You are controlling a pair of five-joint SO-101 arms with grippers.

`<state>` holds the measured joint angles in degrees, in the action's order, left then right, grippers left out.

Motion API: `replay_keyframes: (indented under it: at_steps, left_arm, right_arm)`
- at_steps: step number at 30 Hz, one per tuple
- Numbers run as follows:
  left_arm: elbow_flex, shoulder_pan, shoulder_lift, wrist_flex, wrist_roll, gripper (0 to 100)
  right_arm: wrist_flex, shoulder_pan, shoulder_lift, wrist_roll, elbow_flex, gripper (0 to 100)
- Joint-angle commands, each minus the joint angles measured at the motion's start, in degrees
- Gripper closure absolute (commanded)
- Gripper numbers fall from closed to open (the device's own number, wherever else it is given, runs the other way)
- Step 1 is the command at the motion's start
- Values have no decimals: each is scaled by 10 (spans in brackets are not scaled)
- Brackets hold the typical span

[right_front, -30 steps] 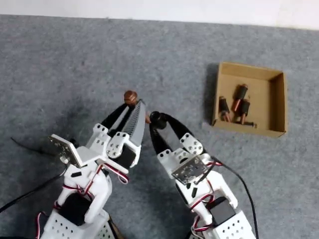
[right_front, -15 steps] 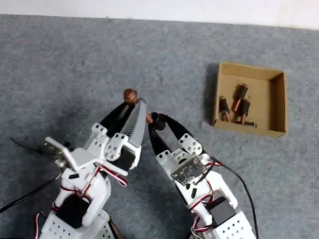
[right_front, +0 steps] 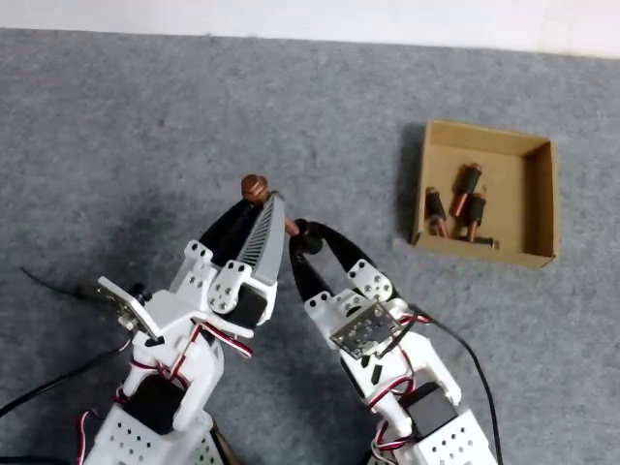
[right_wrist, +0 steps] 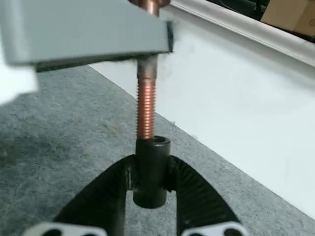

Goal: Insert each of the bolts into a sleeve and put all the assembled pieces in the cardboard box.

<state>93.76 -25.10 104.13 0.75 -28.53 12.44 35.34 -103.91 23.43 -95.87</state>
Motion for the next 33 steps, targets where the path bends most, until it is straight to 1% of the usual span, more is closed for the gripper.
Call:
replay_keyframes:
  at_steps: [1, 7, 11, 18, 23, 26, 33]
  left_arm:
    - [0, -7, -5, -10, -3, 993]
    - [1, -7, -5, -6, -3, 993]
    - [31, -7, 0, -10, -3, 993]
    - [34, -7, -2, -4, -3, 993]
    - [34, -7, 0, 54, -4, 993]
    - [34, -7, 0, 61, -4, 993]
    - [34, -3, 0, 113, -1, 993]
  right_arm:
    - [0, 7, -11, 6, -79, 993]
    - [19, 28, -13, 6, -78, 993]
    - [18, 26, -13, 6, -78, 993]
    - [17, 25, -13, 6, -78, 993]
    - [17, 25, -13, 6, -78, 993]
    - [17, 25, -13, 6, -79, 991]
    - [16, 12, -13, 6, -78, 991]
